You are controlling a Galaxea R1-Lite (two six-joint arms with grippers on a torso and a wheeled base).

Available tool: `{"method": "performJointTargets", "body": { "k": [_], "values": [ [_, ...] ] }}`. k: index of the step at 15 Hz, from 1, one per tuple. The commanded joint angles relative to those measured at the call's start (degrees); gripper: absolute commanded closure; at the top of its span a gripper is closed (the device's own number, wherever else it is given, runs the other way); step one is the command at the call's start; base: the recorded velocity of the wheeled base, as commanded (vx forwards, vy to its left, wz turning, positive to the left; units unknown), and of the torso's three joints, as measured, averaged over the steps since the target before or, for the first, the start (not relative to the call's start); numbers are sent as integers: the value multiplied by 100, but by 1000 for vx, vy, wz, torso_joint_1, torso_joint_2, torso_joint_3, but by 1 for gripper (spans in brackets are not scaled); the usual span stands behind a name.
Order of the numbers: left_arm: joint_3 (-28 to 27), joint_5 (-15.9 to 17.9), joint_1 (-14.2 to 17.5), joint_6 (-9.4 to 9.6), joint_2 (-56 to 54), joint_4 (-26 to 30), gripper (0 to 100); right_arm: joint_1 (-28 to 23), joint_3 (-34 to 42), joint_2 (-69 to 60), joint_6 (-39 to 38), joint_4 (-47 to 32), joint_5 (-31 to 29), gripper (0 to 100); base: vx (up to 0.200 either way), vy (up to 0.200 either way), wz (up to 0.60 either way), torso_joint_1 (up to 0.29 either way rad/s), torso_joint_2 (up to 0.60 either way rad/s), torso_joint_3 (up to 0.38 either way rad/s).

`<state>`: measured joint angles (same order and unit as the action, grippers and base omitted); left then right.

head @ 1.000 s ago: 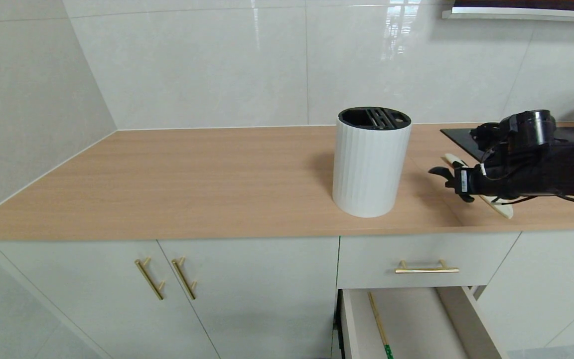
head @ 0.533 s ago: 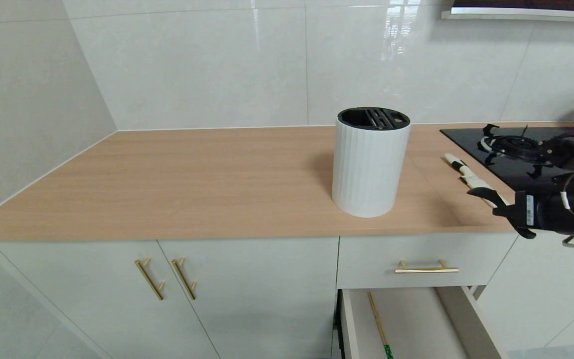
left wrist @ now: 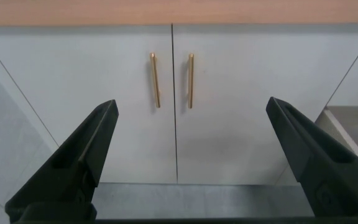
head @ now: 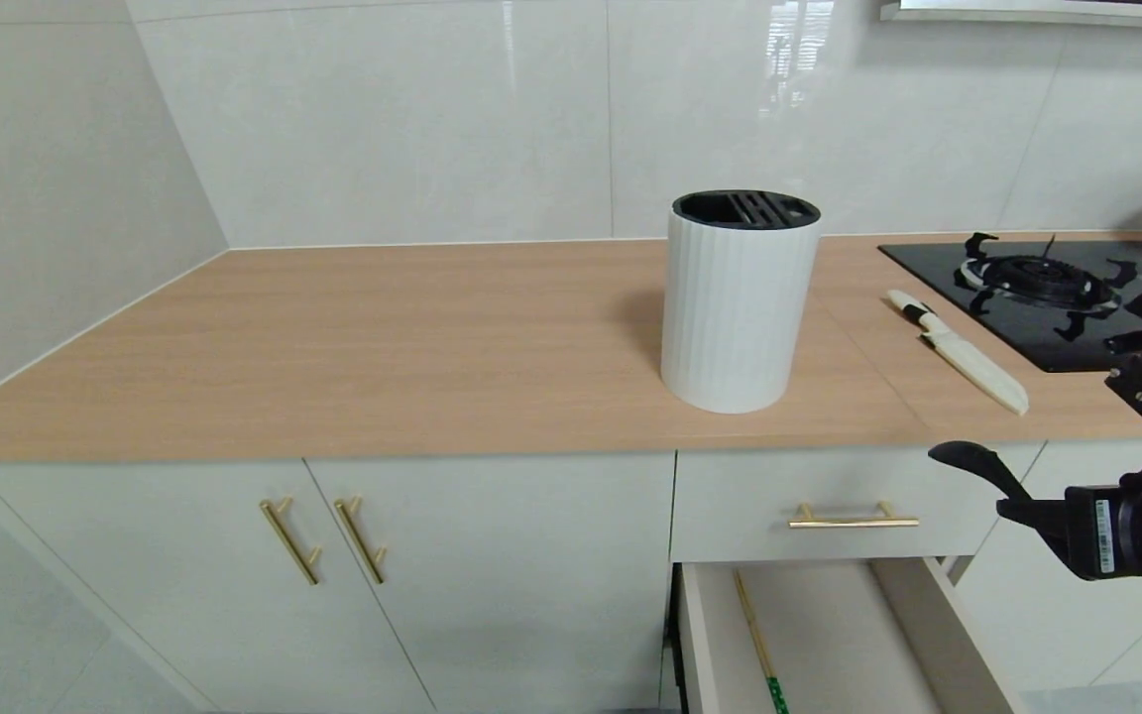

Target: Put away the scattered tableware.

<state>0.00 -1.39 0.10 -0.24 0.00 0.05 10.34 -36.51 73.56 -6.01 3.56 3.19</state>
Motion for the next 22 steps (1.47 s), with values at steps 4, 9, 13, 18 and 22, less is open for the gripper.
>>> {"method": "performJointTargets", "body": {
  "k": [4, 9, 13, 18, 22],
  "values": [
    [0, -2, -1, -2, 0, -5, 0, 170, 302, -105, 232, 4, 23, 100, 0, 0, 0, -178, 471, 282],
    [0, -2, -1, -2, 0, -5, 0, 452, 408, 132, 232, 4, 32, 100, 0, 0, 0, -162, 475, 299],
    [0, -2, -1, -2, 0, -5, 0, 452, 417, 598, 223, 13, 32, 100, 0, 0, 0, -135, 453, 315],
    [0, -2, -1, -2, 0, -5, 0, 416, 557, 1301, 188, 549, 15, 100, 0, 0, 0, -71, 311, 244],
    [0, -2, -1, -2, 0, 4, 0, 425, 680, 1820, -93, 1279, -12, 100, 0, 0, 0, -2, 19, 10]
  ]
}}
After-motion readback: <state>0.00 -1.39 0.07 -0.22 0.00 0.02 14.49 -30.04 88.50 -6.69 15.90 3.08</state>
